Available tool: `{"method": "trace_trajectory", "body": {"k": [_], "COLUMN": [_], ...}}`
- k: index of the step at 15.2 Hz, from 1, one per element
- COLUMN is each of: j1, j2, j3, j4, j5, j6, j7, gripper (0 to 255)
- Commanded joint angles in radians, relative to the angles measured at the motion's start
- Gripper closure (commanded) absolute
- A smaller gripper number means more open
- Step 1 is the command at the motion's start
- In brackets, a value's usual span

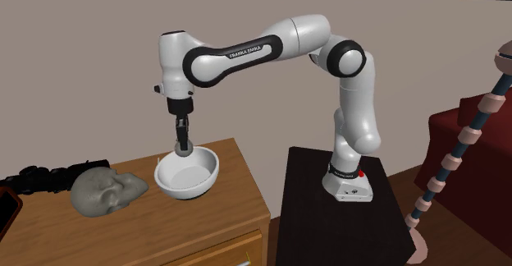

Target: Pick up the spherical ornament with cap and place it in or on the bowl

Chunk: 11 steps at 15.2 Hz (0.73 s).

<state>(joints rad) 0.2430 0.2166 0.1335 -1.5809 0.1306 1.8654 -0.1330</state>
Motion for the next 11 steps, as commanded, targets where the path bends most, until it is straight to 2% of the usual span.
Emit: {"method": "trace_trajectory", "body": {"k": [1, 9, 11], "j1": [-0.001, 0.0, 0.0], "j2": [0.003, 0.015, 0.015], "j3": [-0.001, 0.0, 0.0], "j4": [-0.023, -0.113, -0.113], "j5": [0.001, 0.004, 0.004], "j6": [0.026, 0.128, 0.128], "j7": [-0.005, -0.018, -0.018], "gripper": [255, 255, 255]}}
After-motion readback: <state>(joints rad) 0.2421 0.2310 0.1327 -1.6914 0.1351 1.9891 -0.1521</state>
